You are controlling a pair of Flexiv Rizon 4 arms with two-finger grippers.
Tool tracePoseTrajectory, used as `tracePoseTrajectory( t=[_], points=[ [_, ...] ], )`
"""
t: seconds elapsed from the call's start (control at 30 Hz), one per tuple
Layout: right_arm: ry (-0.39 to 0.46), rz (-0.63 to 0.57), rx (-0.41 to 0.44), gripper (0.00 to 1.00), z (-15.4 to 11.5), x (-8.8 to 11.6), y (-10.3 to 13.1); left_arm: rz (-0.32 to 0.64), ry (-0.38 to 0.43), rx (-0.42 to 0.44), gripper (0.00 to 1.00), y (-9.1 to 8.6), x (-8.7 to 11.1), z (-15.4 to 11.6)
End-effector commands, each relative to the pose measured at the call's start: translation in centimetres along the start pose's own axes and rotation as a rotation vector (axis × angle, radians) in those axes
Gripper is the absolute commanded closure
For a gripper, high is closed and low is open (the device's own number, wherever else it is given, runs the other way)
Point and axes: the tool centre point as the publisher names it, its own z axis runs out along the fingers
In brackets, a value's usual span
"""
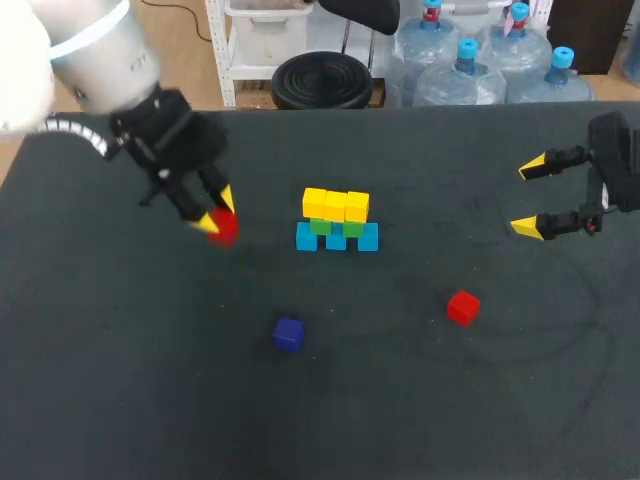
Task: Place the blue cubes, place green cubes on the blue cubes, place the yellow cubes on the green cubes, then place the red cubes on the yellow cubes, and place purple cube on the red cubes.
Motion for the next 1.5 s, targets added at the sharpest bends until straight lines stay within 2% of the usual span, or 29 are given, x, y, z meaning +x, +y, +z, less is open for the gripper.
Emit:
tracePoseTrajectory(
  t=[0.03, 0.2, 0.37, 0.53, 0.73, 0.93, 1.17, 1.5],
  points=[
    [-0.002, -0.001, 0.001, 0.0, 0.1, 0.0, 0.0, -0.028, -0.009, -0.047, 1.0, 1.4, -0.9, -3.3],
    [-0.002, -0.001, 0.001, 0.0, 0.1, 0.0, 0.0, -0.057, -0.027, -0.096, 1.0, 4.1, -2.6, -5.4],
    [-0.002, -0.001, 0.001, 0.0, 0.1, 0.0, 0.0, -0.051, -0.015, -0.118, 1.0, 6.4, -4.3, -5.7],
    [-0.002, -0.001, 0.001, 0.0, 0.1, 0.0, 0.0, -0.033, -0.011, -0.097, 1.0, 8.2, -5.4, -3.5],
    [-0.002, -0.001, 0.001, 0.0, 0.1, 0.0, 0.0, -0.051, -0.02, -0.071, 1.0, 9.8, -5.7, -0.6],
    [-0.002, -0.001, 0.001, 0.0, 0.1, 0.0, 0.0, -0.05, 0.001, -0.067, 1.0, 11.4, -5.6, 0.8],
    [-0.002, -0.001, 0.001, 0.0, 0.1, 0.0, 0.0, -0.124, 0.026, -0.067, 1.0, 12.4, -5.7, 1.9],
    [-0.002, -0.001, 0.001, 0.0, 0.1, 0.0, 0.0, -0.228, -0.003, -0.069, 1.0, 12.6, -6.5, 3.1]
  ],
)
